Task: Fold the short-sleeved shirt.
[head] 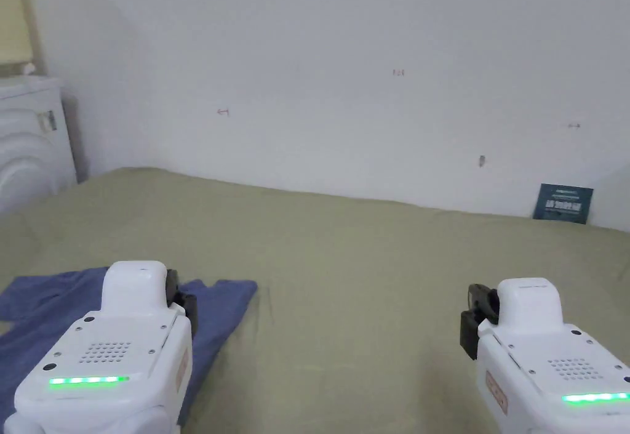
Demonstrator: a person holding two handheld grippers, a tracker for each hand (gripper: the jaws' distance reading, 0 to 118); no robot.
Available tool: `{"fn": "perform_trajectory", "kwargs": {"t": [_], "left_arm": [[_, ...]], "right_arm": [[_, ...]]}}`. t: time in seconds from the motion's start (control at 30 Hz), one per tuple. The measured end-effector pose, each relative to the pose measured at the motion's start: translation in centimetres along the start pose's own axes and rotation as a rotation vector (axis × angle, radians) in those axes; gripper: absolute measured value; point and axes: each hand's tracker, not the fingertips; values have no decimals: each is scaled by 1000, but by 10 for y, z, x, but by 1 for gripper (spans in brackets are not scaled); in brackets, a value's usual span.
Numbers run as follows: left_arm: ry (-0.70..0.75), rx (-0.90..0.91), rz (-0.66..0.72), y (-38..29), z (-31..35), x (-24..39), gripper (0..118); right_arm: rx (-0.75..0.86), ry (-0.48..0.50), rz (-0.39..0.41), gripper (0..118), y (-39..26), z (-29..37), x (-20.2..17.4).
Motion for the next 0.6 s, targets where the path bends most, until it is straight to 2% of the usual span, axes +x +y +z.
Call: {"fn": "perform_trajectory", "kwargs": {"t": [0.13,0.23,0.33,0.43,0.6], "left_arm": [[179,-35,-57,-3,28,-59,1],[263,-62,-30,-11,52,-99,1],[340,-84,-12,-21,68,-128,1],[369,-125,10,-30,67,-146,1],[290,-211,67,-38,32,-156,1]], "right_arm": [[15,190,-12,0,11,-20,-72],[-1,328,-2,0,11,-28,-123],[-18,433,-15,0,5,-33,-157],[-48,506,-19,0,-1,-40,-171],[-58,486,16,0,-9,-55,-160]]}}
